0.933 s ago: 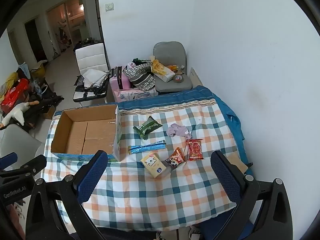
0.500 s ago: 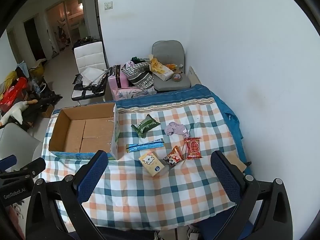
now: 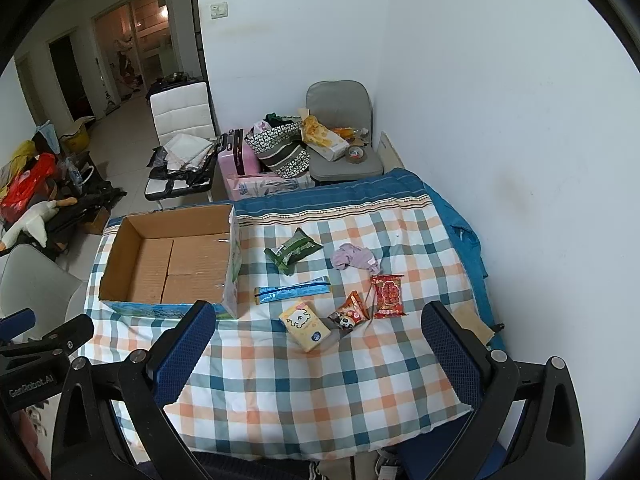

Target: Organize soft objects

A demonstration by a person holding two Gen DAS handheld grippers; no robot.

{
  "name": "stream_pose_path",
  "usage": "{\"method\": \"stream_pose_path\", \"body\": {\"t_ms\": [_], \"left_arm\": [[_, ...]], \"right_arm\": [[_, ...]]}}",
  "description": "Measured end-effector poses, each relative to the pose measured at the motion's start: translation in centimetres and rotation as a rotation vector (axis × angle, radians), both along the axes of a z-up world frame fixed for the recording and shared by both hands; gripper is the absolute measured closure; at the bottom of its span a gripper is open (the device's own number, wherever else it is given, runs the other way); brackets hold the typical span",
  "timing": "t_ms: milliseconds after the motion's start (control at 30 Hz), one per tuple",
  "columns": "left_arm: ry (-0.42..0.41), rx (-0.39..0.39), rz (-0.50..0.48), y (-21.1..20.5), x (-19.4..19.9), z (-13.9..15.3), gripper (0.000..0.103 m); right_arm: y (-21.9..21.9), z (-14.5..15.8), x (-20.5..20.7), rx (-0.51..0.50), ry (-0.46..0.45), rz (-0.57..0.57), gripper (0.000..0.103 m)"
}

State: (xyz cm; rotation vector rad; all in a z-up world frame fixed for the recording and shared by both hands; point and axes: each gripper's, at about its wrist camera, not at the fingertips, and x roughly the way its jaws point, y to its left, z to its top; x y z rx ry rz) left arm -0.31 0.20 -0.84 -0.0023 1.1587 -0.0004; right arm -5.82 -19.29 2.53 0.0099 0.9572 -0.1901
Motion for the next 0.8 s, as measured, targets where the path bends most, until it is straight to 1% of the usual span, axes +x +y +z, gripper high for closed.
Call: {"method": "stream_pose_path", "body": {"t_ms": [800], "left_arm": [[-0.005, 0.001, 0.003, -0.01, -0.02, 0.03, 0.0]], "right_arm": [[0.19, 0.15, 0.01, 0.01, 0.008, 0.016, 0.0]]}}
